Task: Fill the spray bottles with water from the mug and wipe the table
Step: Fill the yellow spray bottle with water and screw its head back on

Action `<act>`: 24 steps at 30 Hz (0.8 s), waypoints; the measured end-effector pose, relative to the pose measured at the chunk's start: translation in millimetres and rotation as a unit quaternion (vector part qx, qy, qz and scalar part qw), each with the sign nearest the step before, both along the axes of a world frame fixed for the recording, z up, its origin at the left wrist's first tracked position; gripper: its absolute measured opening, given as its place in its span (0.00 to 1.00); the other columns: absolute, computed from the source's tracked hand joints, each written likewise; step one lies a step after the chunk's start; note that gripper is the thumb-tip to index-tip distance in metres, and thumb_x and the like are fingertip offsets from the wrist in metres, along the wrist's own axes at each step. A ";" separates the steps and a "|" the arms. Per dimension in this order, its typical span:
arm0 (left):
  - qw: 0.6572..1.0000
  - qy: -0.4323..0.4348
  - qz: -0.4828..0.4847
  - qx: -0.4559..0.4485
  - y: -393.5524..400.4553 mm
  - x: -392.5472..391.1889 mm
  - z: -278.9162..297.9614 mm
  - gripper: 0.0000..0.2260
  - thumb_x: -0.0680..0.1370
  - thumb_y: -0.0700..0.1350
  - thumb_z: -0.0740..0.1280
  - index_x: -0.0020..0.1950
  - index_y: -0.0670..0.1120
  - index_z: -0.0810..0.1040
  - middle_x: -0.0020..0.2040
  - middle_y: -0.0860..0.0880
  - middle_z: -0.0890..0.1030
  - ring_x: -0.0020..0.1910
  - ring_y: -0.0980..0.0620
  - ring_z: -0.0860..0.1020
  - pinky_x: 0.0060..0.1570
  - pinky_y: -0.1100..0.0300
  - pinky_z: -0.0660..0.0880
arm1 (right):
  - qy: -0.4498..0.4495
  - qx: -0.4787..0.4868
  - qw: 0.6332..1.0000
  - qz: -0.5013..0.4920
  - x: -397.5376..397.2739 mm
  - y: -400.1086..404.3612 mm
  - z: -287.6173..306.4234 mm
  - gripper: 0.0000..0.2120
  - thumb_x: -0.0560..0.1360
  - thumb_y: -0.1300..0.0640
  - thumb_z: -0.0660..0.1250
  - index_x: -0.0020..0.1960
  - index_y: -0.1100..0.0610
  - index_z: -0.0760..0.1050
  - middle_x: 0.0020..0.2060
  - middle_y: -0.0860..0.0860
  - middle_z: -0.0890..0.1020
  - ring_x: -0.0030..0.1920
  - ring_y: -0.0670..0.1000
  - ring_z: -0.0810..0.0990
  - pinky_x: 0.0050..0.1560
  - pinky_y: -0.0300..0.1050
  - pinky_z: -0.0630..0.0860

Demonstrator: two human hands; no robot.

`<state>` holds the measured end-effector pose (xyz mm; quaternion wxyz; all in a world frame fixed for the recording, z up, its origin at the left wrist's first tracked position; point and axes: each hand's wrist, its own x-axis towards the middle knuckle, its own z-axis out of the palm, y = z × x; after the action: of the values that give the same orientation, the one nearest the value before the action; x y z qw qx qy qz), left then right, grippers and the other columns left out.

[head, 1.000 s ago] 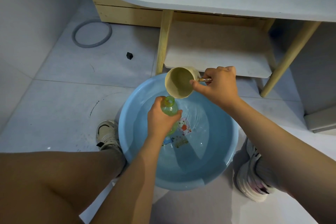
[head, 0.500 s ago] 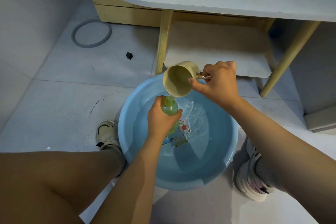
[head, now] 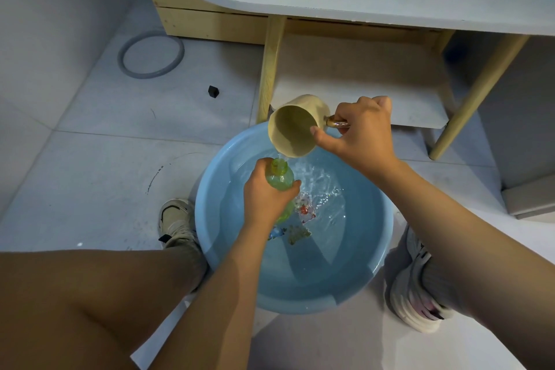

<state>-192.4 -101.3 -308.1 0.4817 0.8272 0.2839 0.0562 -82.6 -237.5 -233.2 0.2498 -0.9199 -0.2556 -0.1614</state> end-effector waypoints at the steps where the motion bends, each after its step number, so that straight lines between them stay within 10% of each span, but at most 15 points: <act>1: 1.000 -0.001 0.000 0.001 -0.1 0.0 -0.2 0.25 0.66 0.50 0.78 0.58 0.48 0.72 0.50 0.54 0.76 0.48 0.54 0.74 0.47 0.62 0.70 | -0.004 -0.001 1.000 0.000 0.1 0.2 0.3 0.22 0.66 0.35 0.60 0.29 0.54 0.65 0.24 0.46 0.68 0.32 0.51 0.66 0.43 0.43 0.53; 24: 1.000 0.005 0.002 0.001 -1.4 -0.5 2.5 0.26 0.66 0.50 0.77 0.60 0.48 0.71 0.50 0.55 0.75 0.48 0.55 0.72 0.47 0.64 0.69 | -0.104 0.020 0.994 0.007 1.7 1.8 0.3 0.22 0.67 0.38 0.65 0.30 0.57 0.72 0.24 0.49 0.76 0.32 0.53 0.72 0.46 0.46 0.58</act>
<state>-192.9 -102.7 -305.5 0.4796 0.8272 0.2879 0.0530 -80.8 -235.7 -232.9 0.2411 -0.8910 -0.2837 -0.2598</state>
